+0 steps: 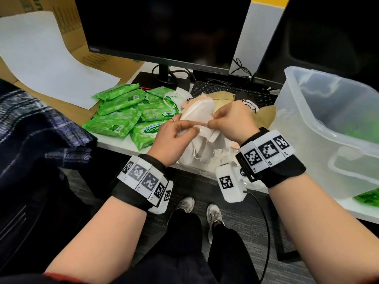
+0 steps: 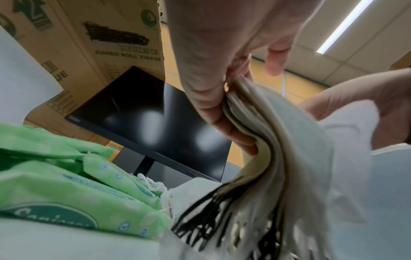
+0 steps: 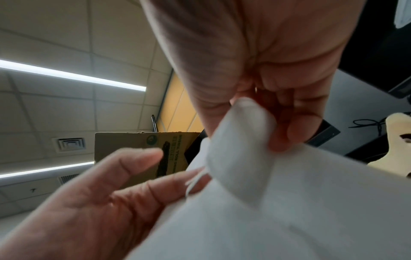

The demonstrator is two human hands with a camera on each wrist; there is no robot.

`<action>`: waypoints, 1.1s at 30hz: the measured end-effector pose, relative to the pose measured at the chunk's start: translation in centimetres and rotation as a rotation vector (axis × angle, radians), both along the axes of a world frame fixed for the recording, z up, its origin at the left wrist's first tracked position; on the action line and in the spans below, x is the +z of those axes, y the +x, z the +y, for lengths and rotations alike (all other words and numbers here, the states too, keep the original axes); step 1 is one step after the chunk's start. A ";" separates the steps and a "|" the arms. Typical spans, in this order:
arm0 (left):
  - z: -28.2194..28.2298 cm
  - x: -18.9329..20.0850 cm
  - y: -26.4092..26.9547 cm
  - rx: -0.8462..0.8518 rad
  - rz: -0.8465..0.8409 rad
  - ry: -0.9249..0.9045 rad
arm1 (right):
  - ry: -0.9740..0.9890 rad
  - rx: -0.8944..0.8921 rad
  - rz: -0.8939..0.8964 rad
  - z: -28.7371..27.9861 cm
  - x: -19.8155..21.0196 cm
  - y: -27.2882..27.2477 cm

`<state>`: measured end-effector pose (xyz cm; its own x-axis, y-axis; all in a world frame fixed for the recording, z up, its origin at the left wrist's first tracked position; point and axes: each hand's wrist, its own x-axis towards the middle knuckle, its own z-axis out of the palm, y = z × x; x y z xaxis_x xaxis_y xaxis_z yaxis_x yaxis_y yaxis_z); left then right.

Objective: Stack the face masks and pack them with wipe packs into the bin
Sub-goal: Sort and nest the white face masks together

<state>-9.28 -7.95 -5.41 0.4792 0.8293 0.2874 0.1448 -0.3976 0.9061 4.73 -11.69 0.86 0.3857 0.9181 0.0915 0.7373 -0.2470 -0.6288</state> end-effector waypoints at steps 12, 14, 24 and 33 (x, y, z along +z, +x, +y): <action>1.1 -0.2 -0.6 0.155 -0.077 -0.142 | -0.127 0.038 -0.104 -0.4 -0.4 2.2; 1.2 -0.3 -0.6 0.181 -0.056 -0.120 | -0.033 -0.028 -0.095 -0.2 -0.3 2.5; 0.8 0.2 -0.1 0.212 -0.004 -0.147 | 0.616 0.086 0.032 -0.5 0.3 1.2; 0.1 0.7 0.1 0.135 -0.270 -0.317 | 0.150 0.494 0.092 -0.7 -1.0 -0.1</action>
